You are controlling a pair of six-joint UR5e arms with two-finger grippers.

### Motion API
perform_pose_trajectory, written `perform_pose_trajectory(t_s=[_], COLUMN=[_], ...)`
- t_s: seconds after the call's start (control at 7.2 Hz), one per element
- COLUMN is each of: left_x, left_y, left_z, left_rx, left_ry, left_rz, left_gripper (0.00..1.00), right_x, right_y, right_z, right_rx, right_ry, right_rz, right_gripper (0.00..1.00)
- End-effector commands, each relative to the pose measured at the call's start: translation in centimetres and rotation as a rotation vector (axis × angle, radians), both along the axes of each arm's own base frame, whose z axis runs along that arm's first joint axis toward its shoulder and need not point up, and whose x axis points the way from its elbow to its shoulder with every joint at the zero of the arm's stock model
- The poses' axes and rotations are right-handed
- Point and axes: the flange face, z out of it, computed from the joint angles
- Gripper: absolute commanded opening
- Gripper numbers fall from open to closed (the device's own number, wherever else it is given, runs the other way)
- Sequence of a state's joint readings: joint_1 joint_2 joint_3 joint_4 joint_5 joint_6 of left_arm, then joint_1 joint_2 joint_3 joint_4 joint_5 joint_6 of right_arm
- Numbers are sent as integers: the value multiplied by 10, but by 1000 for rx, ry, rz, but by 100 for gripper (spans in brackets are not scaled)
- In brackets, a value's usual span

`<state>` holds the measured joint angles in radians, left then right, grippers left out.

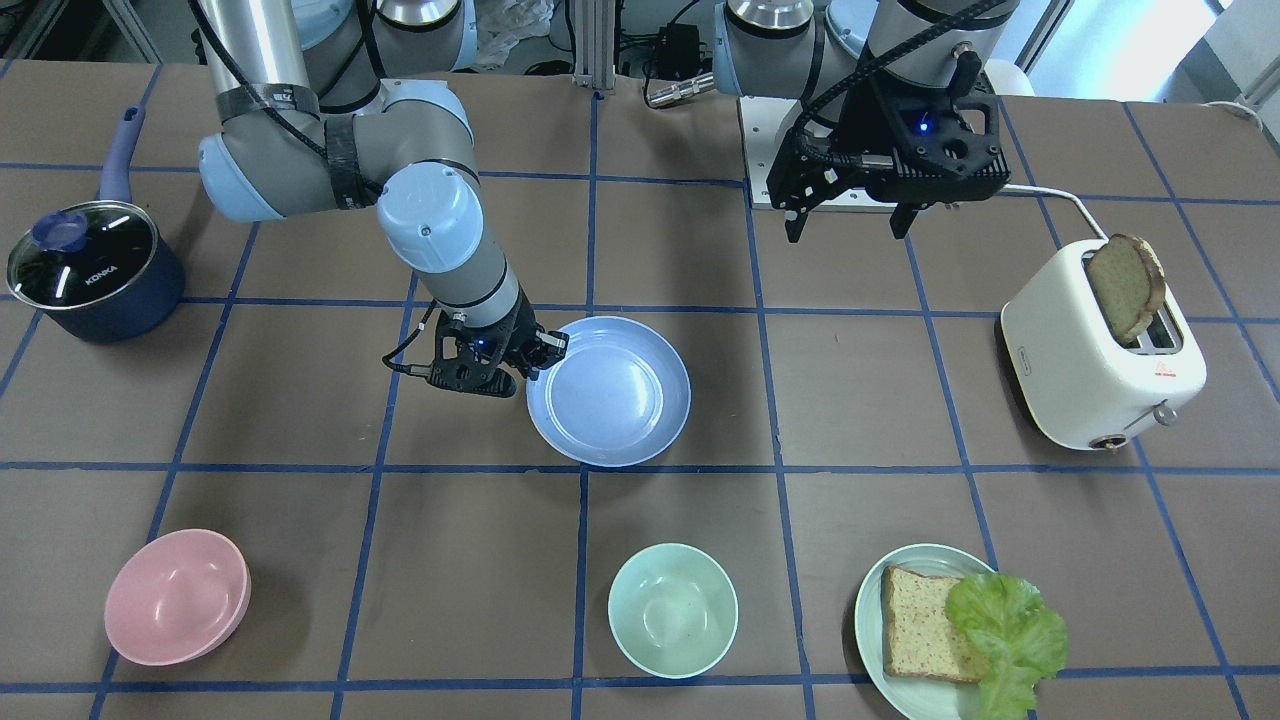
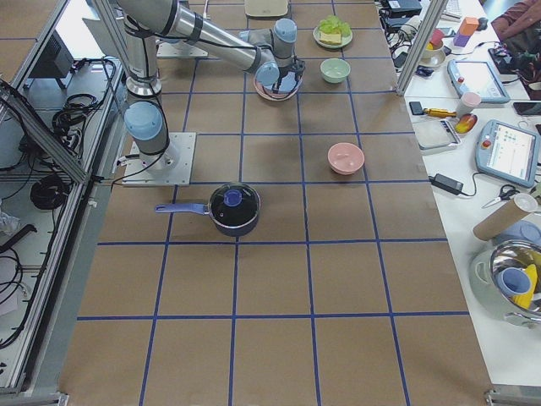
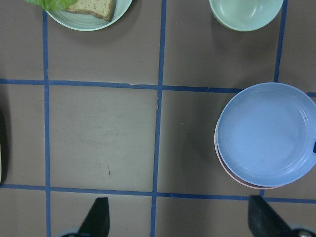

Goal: Stack three plates with pink and blue
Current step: 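Lower the blue plate onto the pink plate and open the right gripper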

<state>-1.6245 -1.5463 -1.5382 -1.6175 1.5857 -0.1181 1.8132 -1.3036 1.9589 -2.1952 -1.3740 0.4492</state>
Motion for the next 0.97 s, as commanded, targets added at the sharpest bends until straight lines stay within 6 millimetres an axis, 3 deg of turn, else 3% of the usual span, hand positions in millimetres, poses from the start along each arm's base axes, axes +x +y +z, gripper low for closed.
perform_pose_trajectory(t_s=[0.0, 0.14, 0.42, 0.83], left_x=[0, 0, 0, 0], left_y=[-1, 0, 0, 0], left_z=[-1, 1, 1, 1], left_rx=[-2, -5, -5, -5], left_ry=[4, 3, 3, 3], left_rz=[0, 0, 0, 0], left_gripper=[100, 100, 100, 100], right_x=[-1, -2, -4, -3], right_y=[0, -1, -5, -27], right_z=[-1, 0, 4, 41], right_rx=[-3, -7, -16, -90], right_ry=[10, 14, 12, 0], right_rz=[9, 15, 14, 13], right_gripper=[19, 47, 78, 93])
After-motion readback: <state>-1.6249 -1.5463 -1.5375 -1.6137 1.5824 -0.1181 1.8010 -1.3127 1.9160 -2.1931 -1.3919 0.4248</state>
